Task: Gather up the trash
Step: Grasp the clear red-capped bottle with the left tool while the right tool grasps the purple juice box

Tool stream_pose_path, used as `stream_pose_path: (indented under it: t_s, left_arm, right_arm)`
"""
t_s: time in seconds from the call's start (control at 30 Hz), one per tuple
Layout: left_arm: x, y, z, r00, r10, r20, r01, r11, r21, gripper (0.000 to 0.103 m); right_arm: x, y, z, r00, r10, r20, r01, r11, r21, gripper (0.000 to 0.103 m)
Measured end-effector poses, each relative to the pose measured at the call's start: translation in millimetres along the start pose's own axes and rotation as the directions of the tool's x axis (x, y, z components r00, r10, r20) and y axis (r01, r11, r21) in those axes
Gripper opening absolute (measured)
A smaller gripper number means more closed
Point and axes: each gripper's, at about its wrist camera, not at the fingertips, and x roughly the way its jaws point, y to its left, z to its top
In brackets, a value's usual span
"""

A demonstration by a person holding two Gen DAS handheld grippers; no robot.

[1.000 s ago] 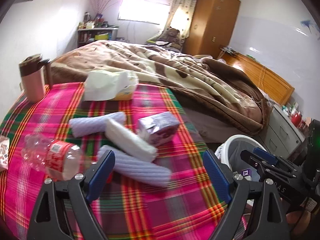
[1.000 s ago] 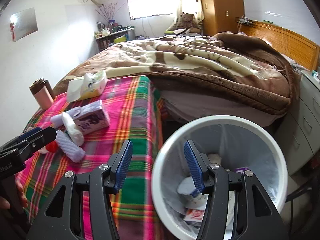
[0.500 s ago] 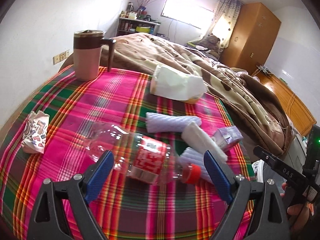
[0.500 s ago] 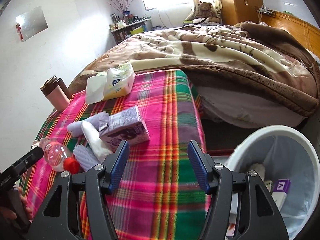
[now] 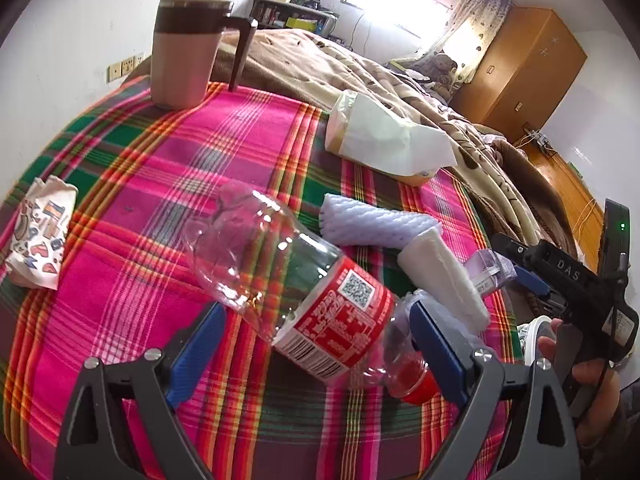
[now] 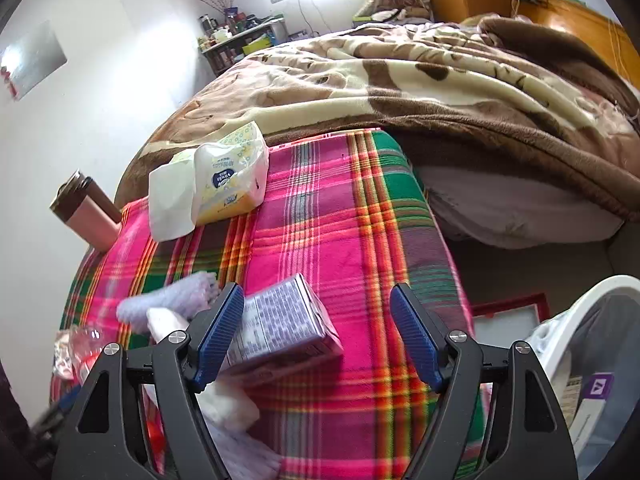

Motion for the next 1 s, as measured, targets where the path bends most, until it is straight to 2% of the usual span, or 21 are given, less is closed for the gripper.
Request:
stream_pose_path:
  t_s: [0.3,0.43,0.6,0.77,1.0]
  left_arm:
    - [1,11,3,1.000,-0.017,-0.016,0.017,1.000,-0.013,0.095]
    - [-2,17,4,0.999,-0.020,-0.035,0.020,1.000,-0.003,0.095]
    - [-2,19,5,0.998,-0.010,-0.056,0.011,1.000,0.014,0.095]
    - [-5,24,9,0.999,0.015,-0.042,-0.015,1.000,-0.011,0.095]
    - [-1,22,23,1.000,0.025,-0.017,-0.024,1.000,0.006,0.095]
  right_arm:
    - [19,28,-8,0.998,0.012,-0.066,-0.015,0.999,-0.040,0.077]
    - [12,39,-19,0.998,-0.009,-0.059,0.002,0.992,-0.126,0.078]
    - [-2,33,-28,0.998,-0.037,-0.056,0.027,0.985,-0.169,0.078]
    - [-9,17,-32,0.996,-0.064,-0.058,0.056,0.990,-0.132,0.078]
    - [-16,2,-37,0.998,-0.019,-0.052,0.017,0.999,-0.039,0.079]
